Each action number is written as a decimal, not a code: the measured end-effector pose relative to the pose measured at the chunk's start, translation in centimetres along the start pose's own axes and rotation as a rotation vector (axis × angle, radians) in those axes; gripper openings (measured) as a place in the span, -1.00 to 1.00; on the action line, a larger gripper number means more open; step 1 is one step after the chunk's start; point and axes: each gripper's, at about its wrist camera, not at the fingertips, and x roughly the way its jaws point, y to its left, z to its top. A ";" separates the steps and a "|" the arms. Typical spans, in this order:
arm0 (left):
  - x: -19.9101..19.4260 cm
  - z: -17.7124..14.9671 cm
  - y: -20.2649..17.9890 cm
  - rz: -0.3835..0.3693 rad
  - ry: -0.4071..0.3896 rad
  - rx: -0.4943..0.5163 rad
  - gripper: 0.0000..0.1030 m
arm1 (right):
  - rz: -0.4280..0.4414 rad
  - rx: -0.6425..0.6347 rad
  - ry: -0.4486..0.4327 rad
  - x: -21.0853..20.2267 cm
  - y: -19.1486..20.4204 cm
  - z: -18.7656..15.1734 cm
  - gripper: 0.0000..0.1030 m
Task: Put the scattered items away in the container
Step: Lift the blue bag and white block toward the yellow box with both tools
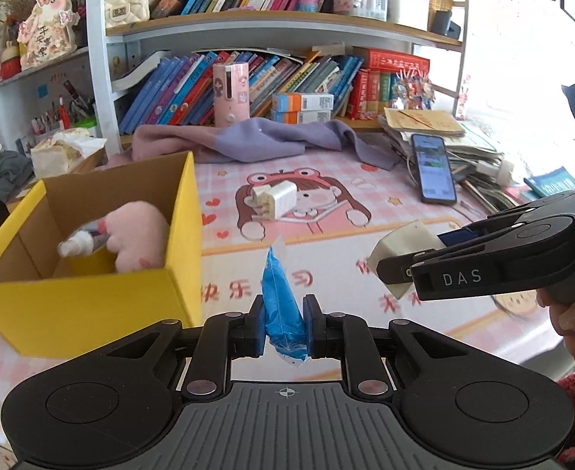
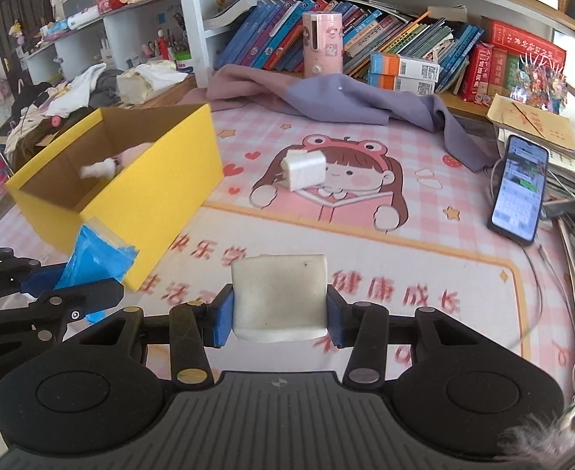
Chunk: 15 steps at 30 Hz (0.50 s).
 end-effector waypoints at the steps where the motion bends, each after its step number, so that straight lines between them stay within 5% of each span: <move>1: -0.6 -0.3 0.2 -0.003 -0.002 0.004 -0.67 | -0.002 0.000 0.002 -0.4 0.5 -0.3 -0.16; 15: -6.6 -5.1 3.4 -0.011 -0.004 0.018 -0.67 | -0.019 0.005 -0.010 -4.1 8.2 -5.2 -0.16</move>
